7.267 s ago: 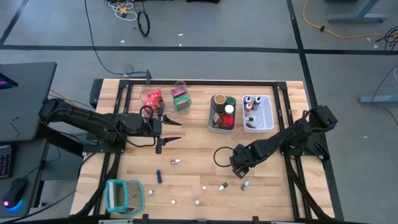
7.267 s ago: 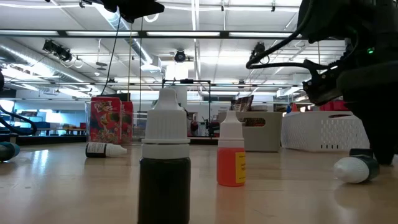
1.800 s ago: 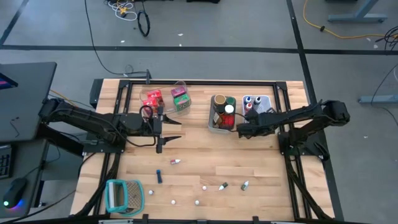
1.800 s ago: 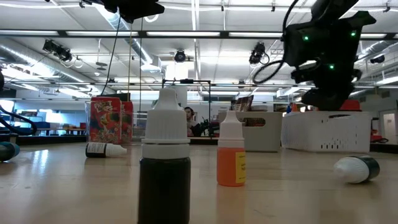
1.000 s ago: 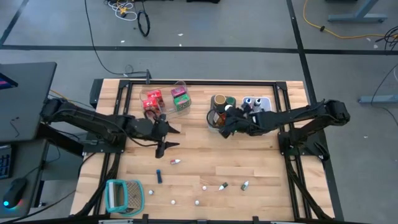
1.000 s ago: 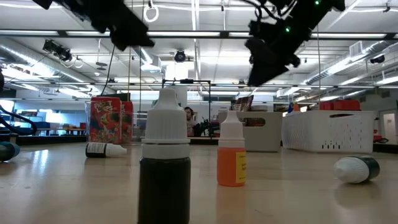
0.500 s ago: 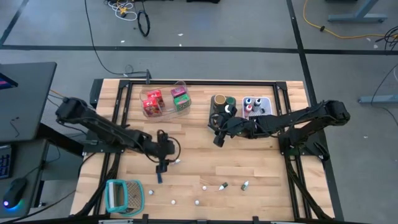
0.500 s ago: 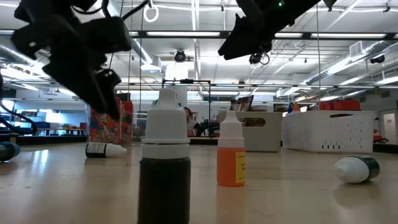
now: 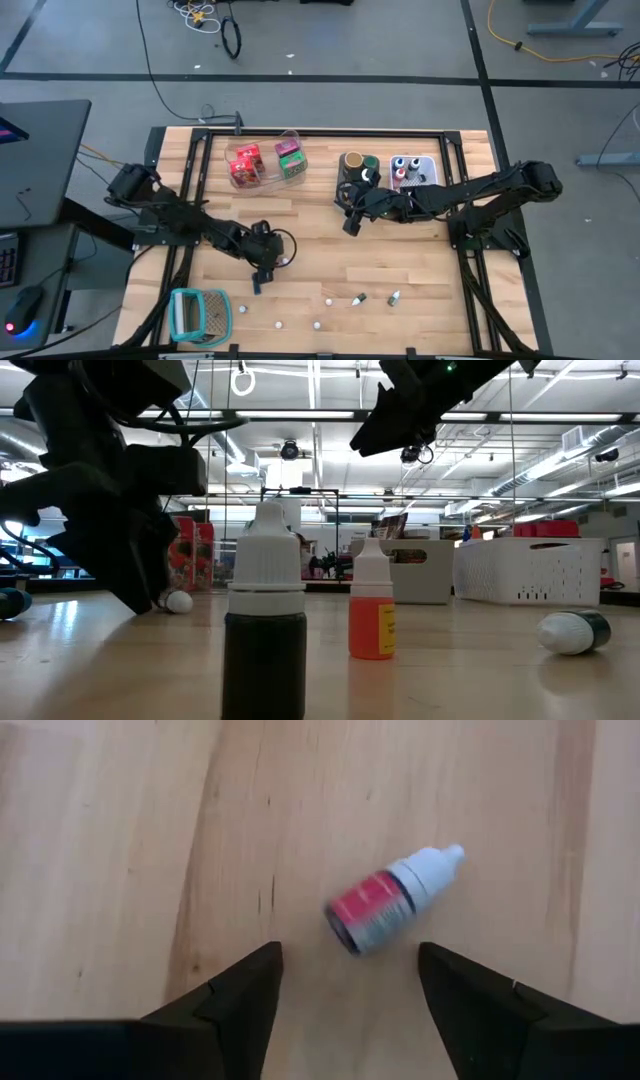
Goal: Pick & Place Kitchen Items
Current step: Put the top small pink food coloring bottle into the white bin
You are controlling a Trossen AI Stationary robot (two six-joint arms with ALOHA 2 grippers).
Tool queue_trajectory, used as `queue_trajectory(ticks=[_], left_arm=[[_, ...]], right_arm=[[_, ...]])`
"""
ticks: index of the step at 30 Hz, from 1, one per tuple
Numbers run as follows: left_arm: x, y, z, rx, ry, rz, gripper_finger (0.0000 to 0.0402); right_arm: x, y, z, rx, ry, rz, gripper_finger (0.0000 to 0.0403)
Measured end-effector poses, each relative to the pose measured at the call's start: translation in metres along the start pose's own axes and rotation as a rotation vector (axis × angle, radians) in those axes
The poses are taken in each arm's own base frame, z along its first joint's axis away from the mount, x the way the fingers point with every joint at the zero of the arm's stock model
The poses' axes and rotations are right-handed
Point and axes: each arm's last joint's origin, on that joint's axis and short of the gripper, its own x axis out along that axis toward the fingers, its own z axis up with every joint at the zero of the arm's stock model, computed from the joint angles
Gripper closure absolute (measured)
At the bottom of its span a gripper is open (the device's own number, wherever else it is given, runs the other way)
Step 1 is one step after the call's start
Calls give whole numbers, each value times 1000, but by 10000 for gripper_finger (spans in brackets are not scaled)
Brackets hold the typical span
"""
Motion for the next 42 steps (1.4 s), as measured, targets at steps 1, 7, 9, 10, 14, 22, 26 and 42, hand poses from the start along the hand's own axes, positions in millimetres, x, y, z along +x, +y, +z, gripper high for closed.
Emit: queue_trajectory(ticks=[1,7,9,10,14,22,26,42], left_arm=[[0,0,0,6,-3,0,165],[2,-3,5,66,-68,-27,210],[2,-3,6,83,-80,-21,224],[2,-3,7,91,-81,-21,230],[2,-3,6,98,-79,-19,246],[2,-3,7,262,-84,-12,252],[1,-3,7,343,-87,-13,251],[1,-1,9,771,-102,117,251]], right_arm=[[0,0,0,-5,0,0,215],[0,0,0,-23,0,1,215],[0,0,0,-25,0,1,215],[0,0,0,-25,0,1,215],[0,0,0,-25,0,1,215],[0,0,0,-27,-1,1,215],[0,0,0,-27,-1,1,215],[0,0,0,-43,-1,2,215]])
